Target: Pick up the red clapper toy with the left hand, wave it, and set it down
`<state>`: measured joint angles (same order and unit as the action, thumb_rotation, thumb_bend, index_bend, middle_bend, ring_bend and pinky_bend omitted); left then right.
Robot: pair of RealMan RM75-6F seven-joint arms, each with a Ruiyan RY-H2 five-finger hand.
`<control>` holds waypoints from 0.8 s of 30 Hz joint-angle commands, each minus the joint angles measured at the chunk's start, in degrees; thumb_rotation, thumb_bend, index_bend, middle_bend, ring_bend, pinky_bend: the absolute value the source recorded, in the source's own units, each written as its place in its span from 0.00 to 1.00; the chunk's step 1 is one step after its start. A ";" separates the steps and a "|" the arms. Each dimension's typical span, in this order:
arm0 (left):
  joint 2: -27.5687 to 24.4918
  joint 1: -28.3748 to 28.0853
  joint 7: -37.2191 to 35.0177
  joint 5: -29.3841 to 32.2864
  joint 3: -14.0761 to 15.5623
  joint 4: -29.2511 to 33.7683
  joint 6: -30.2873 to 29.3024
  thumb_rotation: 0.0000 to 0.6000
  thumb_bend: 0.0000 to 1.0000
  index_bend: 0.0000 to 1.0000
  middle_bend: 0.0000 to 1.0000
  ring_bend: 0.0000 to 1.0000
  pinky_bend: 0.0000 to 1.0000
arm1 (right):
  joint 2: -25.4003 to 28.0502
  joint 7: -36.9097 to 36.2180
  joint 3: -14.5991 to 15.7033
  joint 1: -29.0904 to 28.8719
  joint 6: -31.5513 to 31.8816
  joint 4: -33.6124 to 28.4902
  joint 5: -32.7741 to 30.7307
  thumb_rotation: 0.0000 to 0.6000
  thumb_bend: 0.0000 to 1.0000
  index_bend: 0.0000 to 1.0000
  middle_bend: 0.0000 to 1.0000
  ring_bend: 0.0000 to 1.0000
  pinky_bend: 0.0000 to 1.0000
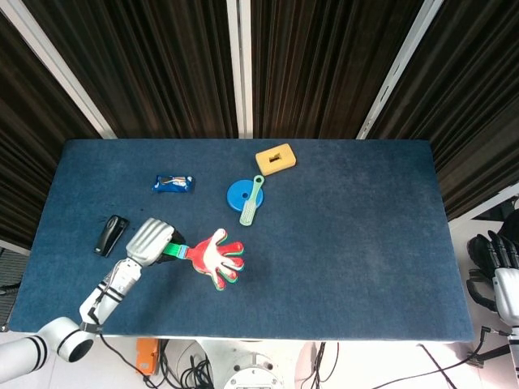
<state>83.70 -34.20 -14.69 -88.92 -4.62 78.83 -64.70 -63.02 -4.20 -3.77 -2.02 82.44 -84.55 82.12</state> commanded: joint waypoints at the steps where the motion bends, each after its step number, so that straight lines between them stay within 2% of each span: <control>1: -1.67 3.07 -35.94 10.10 -7.63 11.18 -1.15 1.00 0.57 1.00 1.00 1.00 1.00 | -0.01 -0.14 -0.02 -0.06 -0.21 0.10 -0.13 1.00 0.27 0.00 0.00 0.00 0.00; 5: -5.04 4.97 -68.04 12.96 -13.61 15.08 1.27 1.00 0.57 1.00 1.00 1.00 1.00 | -0.06 -0.27 -0.03 -0.12 -0.32 0.14 -0.14 1.00 0.27 0.00 0.00 0.00 0.00; 7: -6.35 5.50 -78.53 13.06 -15.19 14.98 2.63 1.00 0.57 1.00 1.00 1.00 1.00 | -0.12 -0.21 -0.02 -0.17 -0.34 0.12 -0.05 1.00 0.27 0.00 0.00 0.00 0.00; 10: -7.20 5.63 -85.06 11.68 -15.60 13.24 3.76 1.00 0.58 1.00 1.00 1.00 1.00 | -0.21 -0.15 0.02 -0.26 -0.50 0.09 -0.02 1.00 0.27 0.00 0.00 0.00 0.00; 14: -6.83 5.27 -84.93 9.94 -14.73 12.03 4.02 1.00 0.58 1.00 1.00 1.00 1.00 | -0.16 0.06 -0.01 -0.34 -0.55 -0.09 0.00 1.00 0.27 0.00 0.00 0.00 0.00; 17: -6.01 4.07 -74.11 6.45 -12.54 9.13 3.23 1.00 0.58 1.00 1.00 1.00 1.00 | -0.08 0.15 0.01 -0.31 -0.39 -0.24 0.13 1.00 0.27 0.00 0.00 0.00 0.00; 20: -3.74 2.32 -51.38 -0.54 -8.79 2.24 0.73 1.00 0.58 1.00 1.00 1.00 1.00 | -0.02 0.04 -0.02 -0.26 -0.36 -0.20 0.01 1.00 0.27 0.00 0.00 0.00 0.00; 21: -2.17 1.76 -39.85 -3.03 -7.53 -1.00 -0.48 1.00 0.58 1.00 1.00 1.00 1.00 | 0.00 -0.02 -0.04 -0.24 -0.32 -0.16 0.00 1.00 0.27 0.00 0.00 0.00 0.00; 24: 1.01 0.33 -14.40 -9.37 -4.23 -7.05 -1.91 1.00 0.58 1.00 1.00 1.00 1.00 | 0.00 -0.13 -0.08 -0.24 -0.25 -0.05 0.01 1.00 0.27 0.00 0.00 0.00 0.00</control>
<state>79.63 -30.94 -93.92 -84.45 -14.89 85.26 -63.15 -63.03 -4.32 -3.85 -2.25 82.20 -84.61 82.13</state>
